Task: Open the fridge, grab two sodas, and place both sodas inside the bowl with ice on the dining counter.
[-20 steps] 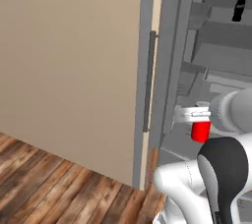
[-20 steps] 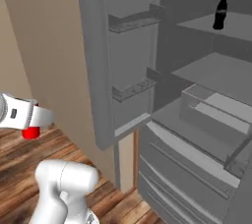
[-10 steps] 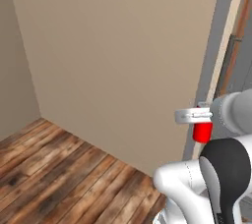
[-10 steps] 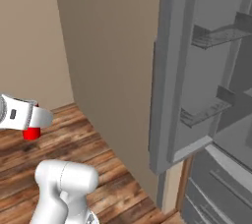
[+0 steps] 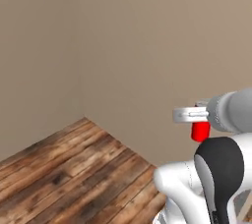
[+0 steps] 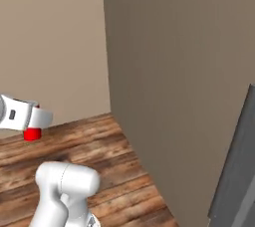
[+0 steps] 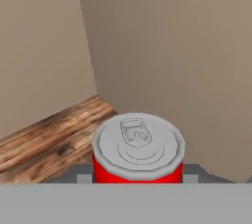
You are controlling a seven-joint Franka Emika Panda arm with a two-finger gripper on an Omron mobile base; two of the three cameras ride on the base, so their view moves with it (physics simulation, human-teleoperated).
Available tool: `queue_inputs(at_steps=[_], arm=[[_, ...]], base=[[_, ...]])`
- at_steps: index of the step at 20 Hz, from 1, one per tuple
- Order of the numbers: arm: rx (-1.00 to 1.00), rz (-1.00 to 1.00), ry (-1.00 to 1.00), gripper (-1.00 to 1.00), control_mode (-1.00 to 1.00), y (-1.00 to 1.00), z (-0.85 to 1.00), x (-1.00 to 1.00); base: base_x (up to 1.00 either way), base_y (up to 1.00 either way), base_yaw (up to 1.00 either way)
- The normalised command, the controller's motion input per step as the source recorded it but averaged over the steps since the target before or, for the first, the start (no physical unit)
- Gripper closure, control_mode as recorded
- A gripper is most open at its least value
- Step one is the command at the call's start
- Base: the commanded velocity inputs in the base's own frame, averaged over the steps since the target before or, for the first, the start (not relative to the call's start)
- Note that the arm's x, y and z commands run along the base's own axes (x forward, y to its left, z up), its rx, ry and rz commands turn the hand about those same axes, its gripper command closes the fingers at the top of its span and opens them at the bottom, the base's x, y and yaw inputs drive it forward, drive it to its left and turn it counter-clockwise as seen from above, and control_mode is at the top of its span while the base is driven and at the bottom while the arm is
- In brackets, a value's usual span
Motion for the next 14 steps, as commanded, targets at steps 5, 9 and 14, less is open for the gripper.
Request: queue_inputs(at_steps=[5,9,14], arm=[[0.0,0.0,0.0,1.0,1.0,0.0,0.0,0.0],[0.0,0.0,0.0,1.0,1.0,0.0,0.0,0.0],[0.0,0.0,0.0,1.0,1.0,0.0,0.0,0.0]], base=[[0.13,0.38,0.57],[0.19,0.24,0.59],[0.27,0.2,0.59]])
